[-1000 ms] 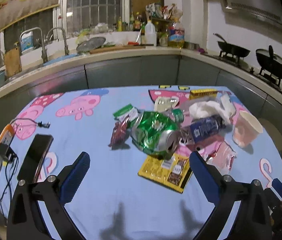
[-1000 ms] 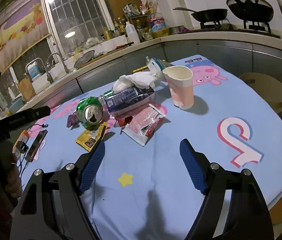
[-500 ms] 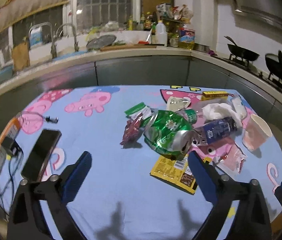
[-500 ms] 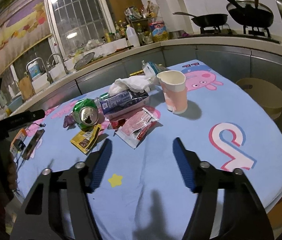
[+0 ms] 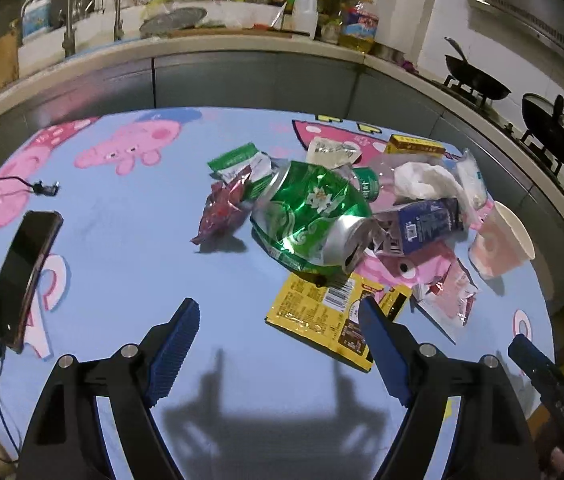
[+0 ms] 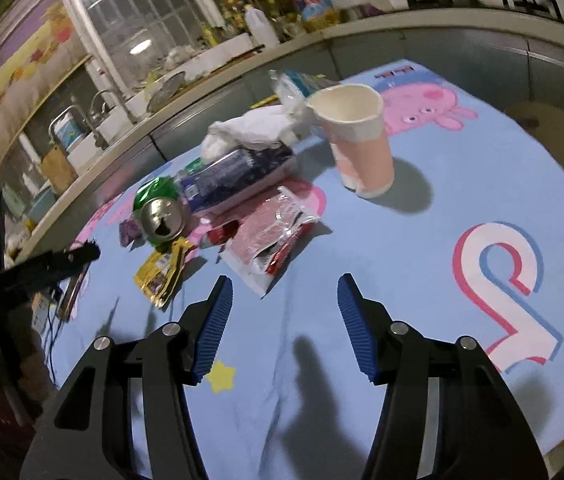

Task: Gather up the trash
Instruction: 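Grasp the pink paper cup with the right tool while the left grasps the red-white wrapper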

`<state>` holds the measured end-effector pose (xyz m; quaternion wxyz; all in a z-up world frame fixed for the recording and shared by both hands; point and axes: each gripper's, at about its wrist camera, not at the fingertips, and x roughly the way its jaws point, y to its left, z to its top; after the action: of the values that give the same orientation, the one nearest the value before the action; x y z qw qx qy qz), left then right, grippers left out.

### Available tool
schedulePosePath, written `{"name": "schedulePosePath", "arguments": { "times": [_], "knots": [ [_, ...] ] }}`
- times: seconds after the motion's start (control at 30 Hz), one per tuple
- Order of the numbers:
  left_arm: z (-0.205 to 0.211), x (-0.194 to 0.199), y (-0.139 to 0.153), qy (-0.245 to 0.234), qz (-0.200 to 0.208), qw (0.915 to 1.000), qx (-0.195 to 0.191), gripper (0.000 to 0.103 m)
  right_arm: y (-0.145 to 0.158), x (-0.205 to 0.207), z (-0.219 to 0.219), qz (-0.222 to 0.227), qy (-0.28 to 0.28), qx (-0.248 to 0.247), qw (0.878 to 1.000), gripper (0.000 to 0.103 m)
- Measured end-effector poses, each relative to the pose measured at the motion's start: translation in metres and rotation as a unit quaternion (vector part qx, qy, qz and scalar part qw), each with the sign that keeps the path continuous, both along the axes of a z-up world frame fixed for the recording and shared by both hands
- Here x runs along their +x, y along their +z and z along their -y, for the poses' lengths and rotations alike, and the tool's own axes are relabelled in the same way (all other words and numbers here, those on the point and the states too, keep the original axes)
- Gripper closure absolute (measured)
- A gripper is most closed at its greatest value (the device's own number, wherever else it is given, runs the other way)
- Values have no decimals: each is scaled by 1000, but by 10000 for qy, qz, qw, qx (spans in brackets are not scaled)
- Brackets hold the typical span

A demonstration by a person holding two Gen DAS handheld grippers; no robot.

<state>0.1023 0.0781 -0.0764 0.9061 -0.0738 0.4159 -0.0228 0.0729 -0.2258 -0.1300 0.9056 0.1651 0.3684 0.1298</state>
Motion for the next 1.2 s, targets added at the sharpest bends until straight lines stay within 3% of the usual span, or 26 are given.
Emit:
{"name": "schedulePosePath", "arguments": {
  "times": [0.27, 0.53, 0.67, 0.77, 0.93, 1.2],
  "knots": [
    [12, 23, 9, -206, 25, 9997, 118, 27, 0, 21, 9, -46, -95, -38, 9999, 43],
    [55, 37, 14, -791, 42, 9967, 181, 32, 13, 36, 35, 117, -437, 18, 9990, 43],
    [101, 35, 4, -1503, -53, 9883, 273, 32, 18, 40, 48, 184, -534, -41, 9984, 43],
    [128, 36, -3, -2022, -209, 9791, 110, 32, 7, 46, 50, -65, -310, 258, 9992, 43],
    [146, 41, -7, -2332, -213, 9722, 102, 32, -13, 67, 47, -475, 82, 735, 9961, 44],
    [178, 72, -32, -2690, -447, 9608, 496, 17, -9, 72, 59, -325, -187, 919, 9951, 45]
  ]
}}
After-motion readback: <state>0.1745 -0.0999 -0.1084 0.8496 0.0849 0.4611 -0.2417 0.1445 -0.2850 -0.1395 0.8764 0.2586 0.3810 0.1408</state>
